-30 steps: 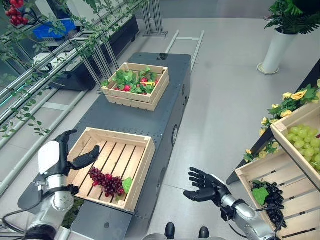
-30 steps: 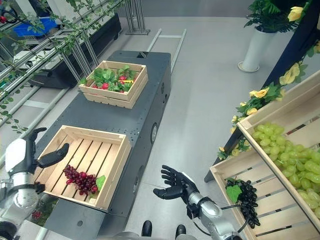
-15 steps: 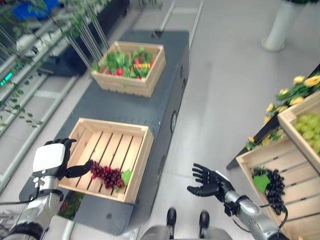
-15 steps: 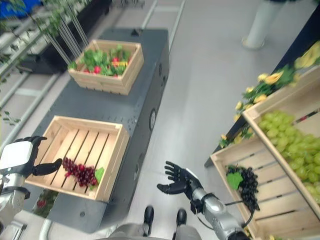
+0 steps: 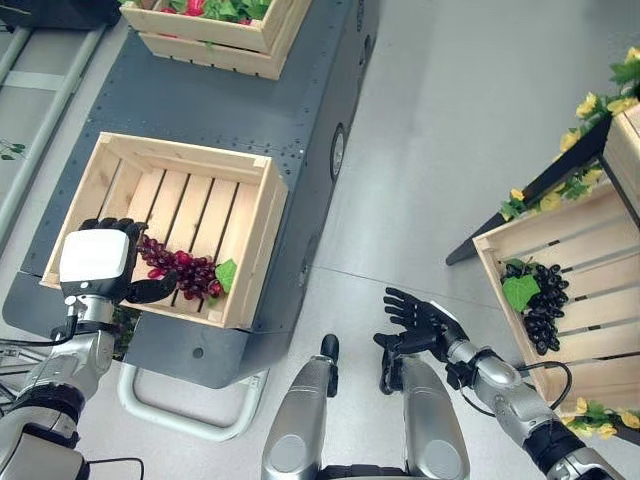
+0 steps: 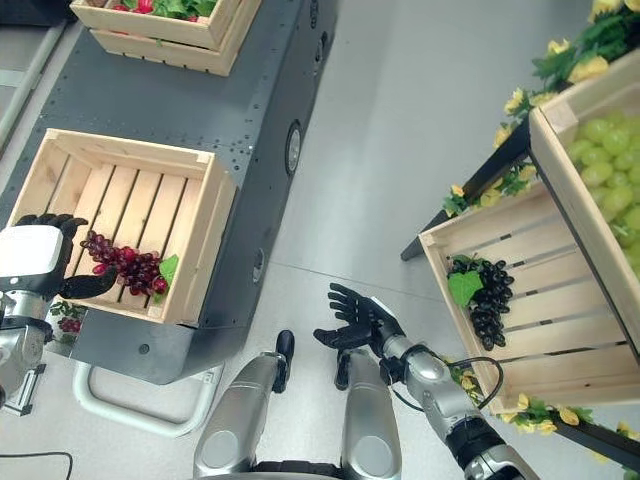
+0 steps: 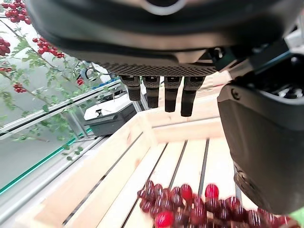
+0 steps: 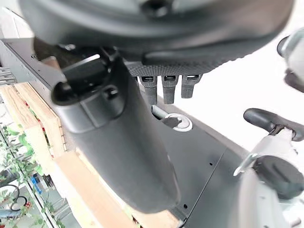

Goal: Pick up the fruits from the basket on one side to the basket on the other side

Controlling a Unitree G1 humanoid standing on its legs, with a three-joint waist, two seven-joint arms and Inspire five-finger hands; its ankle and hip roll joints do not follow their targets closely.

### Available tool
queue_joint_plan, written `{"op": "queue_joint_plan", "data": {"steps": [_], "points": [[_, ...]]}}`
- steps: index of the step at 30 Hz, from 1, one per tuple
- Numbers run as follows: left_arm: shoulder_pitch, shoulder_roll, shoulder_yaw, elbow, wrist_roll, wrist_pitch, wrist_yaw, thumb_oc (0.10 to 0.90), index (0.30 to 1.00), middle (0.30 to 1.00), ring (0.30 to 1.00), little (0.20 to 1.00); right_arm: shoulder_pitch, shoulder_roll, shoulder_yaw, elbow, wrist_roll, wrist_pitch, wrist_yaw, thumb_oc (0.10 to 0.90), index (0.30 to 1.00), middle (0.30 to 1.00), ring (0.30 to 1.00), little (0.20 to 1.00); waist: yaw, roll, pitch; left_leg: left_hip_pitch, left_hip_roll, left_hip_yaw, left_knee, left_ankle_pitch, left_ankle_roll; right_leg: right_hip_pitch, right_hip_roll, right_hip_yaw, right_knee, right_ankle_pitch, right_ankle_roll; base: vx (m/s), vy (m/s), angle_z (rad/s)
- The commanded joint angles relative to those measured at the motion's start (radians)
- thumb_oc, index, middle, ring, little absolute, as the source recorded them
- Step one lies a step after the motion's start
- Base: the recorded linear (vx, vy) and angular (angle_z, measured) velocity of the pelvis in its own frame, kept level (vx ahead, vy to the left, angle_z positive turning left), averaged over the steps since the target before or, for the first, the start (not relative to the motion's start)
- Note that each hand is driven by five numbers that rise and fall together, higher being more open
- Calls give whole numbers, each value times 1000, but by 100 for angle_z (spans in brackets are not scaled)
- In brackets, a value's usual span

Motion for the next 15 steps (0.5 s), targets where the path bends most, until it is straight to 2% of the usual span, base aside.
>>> {"op": "queue_joint_plan", "data": {"steps": [1, 4, 10, 15], "points": [[-26, 89, 90, -39, -25, 69, 76, 800, 900, 900, 900, 900, -9, -23, -20, -98, 7, -60, 46, 800, 900, 900, 900, 900, -9, -8, 2, -33, -35, 68, 87, -54, 31, 62, 34, -10, 22, -33, -24, -46, 62, 5], [-56, 95, 79, -39, -30, 74, 68, 800, 900, 900, 900, 900, -23, -29, -17, -102, 10, -50, 42, 800, 900, 900, 900, 900, -6, -10, 7, -77, -34, 71, 131, -65, 34, 21, 29, -13, 67, -45, -29, -36, 47, 5], [-157, 104, -24, -30, -4, 72, 14, 800, 900, 900, 900, 900, -73, -23, 12, -102, 25, -33, 22, 800, 900, 900, 900, 900, 1, -16, 7, -180, -25, 71, 202, -68, 30, -72, 24, -23, 136, -65, -34, -36, 17, 10], [-173, 118, -44, -17, -32, 84, -16, 800, 900, 900, 900, 900, -70, -40, 16, -104, 8, -31, 22, 800, 900, 900, 900, 900, -2, -15, 7, -234, -25, 71, 227, -67, 30, -122, 28, -24, 157, -69, -34, -13, 12, 2]]}}
